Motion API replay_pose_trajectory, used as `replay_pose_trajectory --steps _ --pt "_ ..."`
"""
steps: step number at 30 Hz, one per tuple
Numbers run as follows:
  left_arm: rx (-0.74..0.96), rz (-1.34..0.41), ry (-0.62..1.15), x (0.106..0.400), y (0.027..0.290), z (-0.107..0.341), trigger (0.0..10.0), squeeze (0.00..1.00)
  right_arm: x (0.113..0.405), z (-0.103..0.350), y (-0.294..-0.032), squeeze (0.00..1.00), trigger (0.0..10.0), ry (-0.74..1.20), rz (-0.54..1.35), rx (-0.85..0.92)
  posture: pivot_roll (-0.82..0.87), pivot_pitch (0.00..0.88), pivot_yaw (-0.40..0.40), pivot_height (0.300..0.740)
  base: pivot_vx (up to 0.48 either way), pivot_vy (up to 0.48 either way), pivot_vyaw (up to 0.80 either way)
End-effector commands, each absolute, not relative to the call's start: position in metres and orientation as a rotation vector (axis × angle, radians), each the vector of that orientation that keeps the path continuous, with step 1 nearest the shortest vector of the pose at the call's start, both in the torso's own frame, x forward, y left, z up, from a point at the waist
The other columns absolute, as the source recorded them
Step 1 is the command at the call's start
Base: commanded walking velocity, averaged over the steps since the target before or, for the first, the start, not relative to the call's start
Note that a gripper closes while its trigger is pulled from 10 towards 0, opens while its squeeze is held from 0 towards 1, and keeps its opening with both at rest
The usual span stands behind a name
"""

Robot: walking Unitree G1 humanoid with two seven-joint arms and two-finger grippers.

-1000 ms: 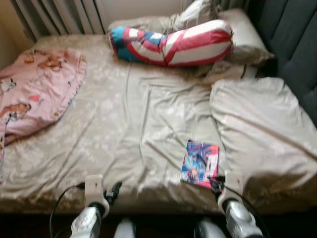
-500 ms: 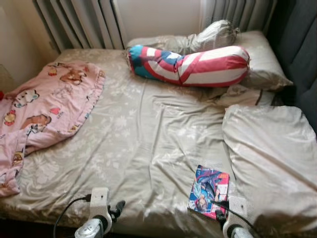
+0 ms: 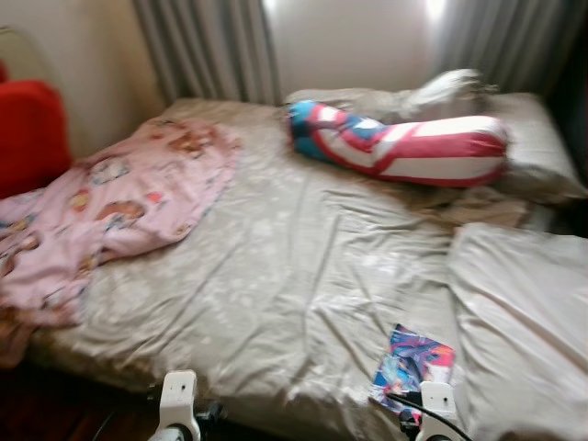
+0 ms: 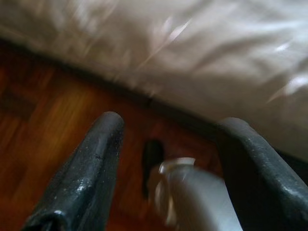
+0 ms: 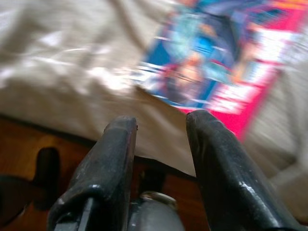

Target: Clean up the room

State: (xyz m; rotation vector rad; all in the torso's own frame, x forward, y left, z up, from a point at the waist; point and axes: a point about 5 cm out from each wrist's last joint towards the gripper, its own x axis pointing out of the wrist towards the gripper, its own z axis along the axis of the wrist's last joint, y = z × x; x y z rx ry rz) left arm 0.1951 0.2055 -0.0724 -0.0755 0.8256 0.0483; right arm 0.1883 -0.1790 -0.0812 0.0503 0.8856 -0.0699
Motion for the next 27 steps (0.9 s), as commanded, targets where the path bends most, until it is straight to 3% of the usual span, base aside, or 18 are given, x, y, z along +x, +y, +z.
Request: replay_pose_trajectory --steps 1,8,13,27 --pt "-0.058 0.053 0.856 0.192 0.209 -0.074 10.0 0.00 0.188 -0.082 -0.180 0.00 10.0 0.892 -0.075 0.056 0.09 0.059 0.026 0.740 0.000 0.000 0.00" --pt "-0.056 0.071 0.878 0.189 0.212 -0.076 10.0 0.00 0.185 -0.082 -0.182 0.00 10.0 0.894 -0.072 0.029 0.10 0.034 0.020 0.740 0.000 0.000 0.00" --pt "-0.036 0.061 0.896 0.180 0.214 -0.079 10.0 0.00 0.178 -0.086 -0.182 0.00 10.0 0.927 -0.049 0.006 0.11 0.000 0.018 0.740 0.000 0.000 0.80" --pt "-0.036 0.088 0.914 0.151 0.230 -0.086 10.0 0.00 0.176 -0.087 -0.183 0.00 10.0 0.935 -0.065 0.033 0.11 0.053 0.021 0.740 0.000 0.322 0.00"
